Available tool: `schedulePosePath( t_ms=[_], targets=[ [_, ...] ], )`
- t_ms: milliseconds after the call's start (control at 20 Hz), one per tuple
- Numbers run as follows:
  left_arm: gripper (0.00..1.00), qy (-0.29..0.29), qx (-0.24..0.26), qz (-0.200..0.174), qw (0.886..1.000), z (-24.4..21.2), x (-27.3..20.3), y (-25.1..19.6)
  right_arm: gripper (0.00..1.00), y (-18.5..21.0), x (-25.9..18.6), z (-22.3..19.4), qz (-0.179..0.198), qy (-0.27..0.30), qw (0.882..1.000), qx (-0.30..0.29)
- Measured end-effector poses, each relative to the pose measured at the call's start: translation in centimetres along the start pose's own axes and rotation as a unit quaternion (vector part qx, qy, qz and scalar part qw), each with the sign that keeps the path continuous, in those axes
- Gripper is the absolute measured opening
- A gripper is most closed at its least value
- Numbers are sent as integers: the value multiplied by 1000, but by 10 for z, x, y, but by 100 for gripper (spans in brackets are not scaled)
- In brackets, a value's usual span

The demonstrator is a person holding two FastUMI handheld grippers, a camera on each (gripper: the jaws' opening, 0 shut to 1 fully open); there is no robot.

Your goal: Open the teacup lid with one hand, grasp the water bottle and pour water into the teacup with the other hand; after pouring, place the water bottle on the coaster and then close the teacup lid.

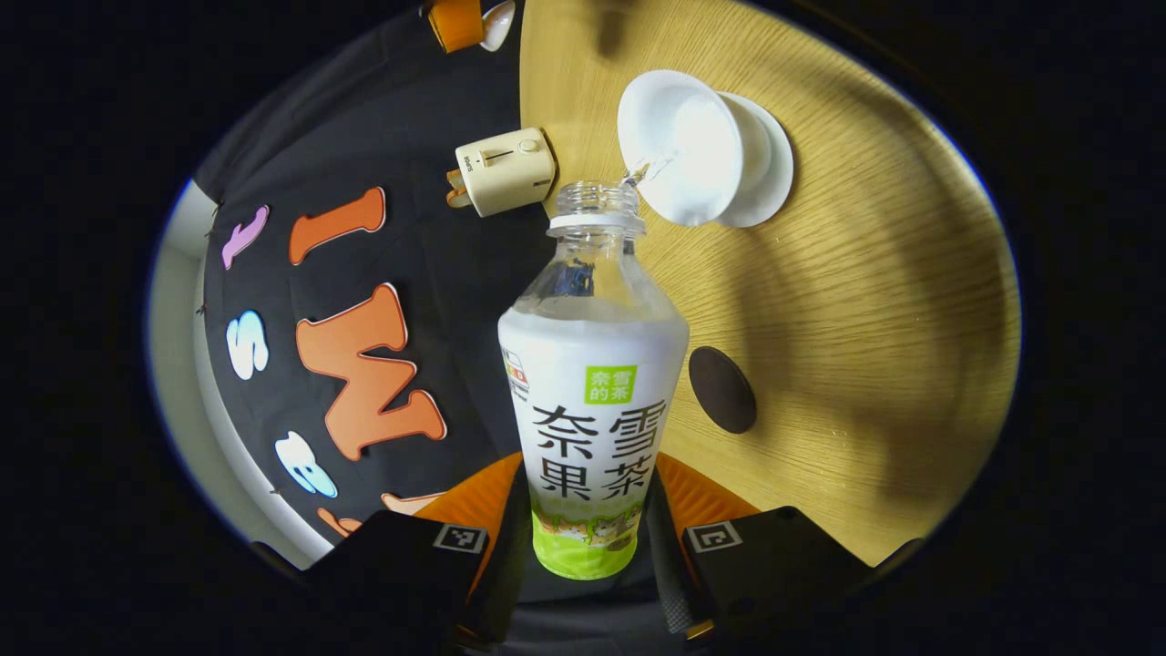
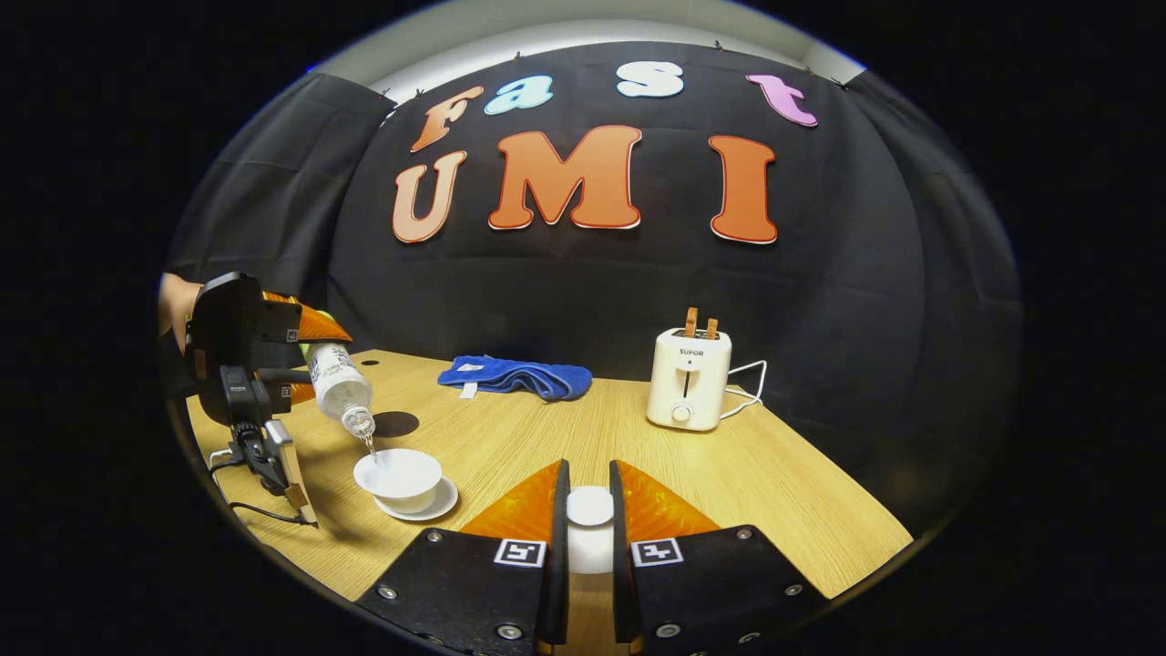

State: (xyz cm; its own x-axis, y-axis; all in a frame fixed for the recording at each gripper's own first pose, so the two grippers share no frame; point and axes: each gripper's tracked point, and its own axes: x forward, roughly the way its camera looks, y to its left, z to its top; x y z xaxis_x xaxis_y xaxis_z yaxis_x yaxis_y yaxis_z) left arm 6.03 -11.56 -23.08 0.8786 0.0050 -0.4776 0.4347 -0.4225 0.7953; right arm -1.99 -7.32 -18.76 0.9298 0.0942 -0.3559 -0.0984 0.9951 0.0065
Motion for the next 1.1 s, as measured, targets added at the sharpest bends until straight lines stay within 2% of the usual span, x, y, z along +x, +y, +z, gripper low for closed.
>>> schedulePosePath(
  t_ms=[150, 200, 250, 300, 400, 550, 600, 750, 950, 1050, 1100],
  targets=[
    [67, -4, 10, 2, 1000, 2, -1, 2, 20, 0, -1, -1, 2, -1, 1000, 0],
    [62, -5, 14, 4, 1000, 2, -2, 4, 20, 0, -1, 0, 2, -1, 1000, -1],
    [67, -6, 19, 5, 1000, 4, -2, 5, 20, 2, -1, -1, 4, -1, 1000, -1],
    [63, -7, 24, 6, 1000, 3, -3, 6, 20, 2, -1, -1, 3, -1, 1000, -2],
    [65, -8, 35, 11, 999, 4, -4, 11, 20, 4, -1, -1, 8, 0, 1000, 1],
    [63, -16, 49, 18, 999, 8, -5, 17, 20, 4, -1, -2, 9, -1, 1000, 1],
    [67, -17, 54, 20, 998, 8, -5, 19, 20, 5, -1, -2, 10, -1, 1000, 0],
    [62, -18, 69, 24, 997, 9, -5, 23, 20, 6, -3, 0, 13, -3, 1000, -3],
    [65, -22, 85, 35, 996, 12, -3, 29, 20, 4, -4, -1, 13, -5, 1000, -3],
    [65, -21, 93, 38, 995, 12, -3, 34, 20, 3, -4, -2, 13, -5, 1000, -2],
    [62, -20, 96, 39, 994, 12, -3, 35, 20, 3, -4, -1, 13, -5, 1000, -2]
  ],
)
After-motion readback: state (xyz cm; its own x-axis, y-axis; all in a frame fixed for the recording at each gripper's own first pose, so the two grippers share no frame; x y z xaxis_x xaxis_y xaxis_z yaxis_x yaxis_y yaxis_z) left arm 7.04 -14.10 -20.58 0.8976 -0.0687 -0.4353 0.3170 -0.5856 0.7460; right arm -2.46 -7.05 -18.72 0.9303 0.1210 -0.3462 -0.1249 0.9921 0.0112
